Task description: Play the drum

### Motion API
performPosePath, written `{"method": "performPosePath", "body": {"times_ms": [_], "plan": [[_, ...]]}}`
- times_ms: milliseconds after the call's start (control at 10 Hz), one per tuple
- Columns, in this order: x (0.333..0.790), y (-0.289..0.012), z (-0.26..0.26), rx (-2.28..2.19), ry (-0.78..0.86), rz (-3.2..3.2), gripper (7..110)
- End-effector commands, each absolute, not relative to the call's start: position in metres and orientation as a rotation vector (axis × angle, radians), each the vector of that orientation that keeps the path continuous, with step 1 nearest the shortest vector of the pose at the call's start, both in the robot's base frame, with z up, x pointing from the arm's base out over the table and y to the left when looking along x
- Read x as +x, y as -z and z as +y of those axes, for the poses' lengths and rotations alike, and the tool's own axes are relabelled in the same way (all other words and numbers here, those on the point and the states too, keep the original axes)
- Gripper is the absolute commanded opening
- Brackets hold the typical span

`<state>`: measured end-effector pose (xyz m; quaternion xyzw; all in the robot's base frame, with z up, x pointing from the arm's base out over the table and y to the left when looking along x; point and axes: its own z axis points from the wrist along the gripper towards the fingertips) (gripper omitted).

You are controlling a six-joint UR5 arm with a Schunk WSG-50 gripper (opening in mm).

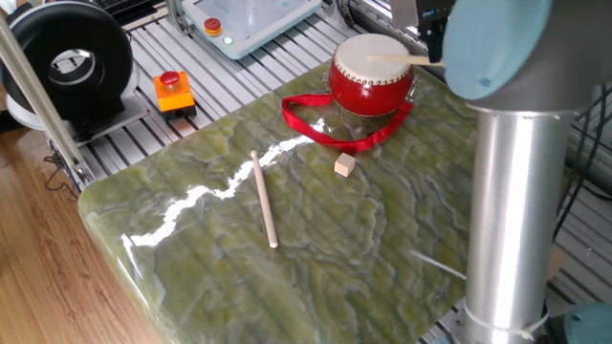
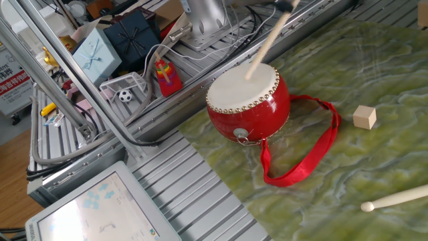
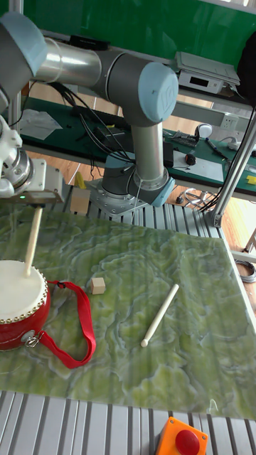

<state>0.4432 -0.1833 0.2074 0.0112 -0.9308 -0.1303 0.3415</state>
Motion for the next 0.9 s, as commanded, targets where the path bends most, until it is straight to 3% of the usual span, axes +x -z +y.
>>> {"method": "performPosePath", "body": {"times_ms": [0,300,800], "plan": [[0.428,-0.238,-0.158,-0.032,0.437,-2.28,7],[0.445,-0.208,-0.211,-0.015,0.12,-2.417,7],[0.484,-0.186,-0.219,-0.035,0.067,-2.633,7]]}}
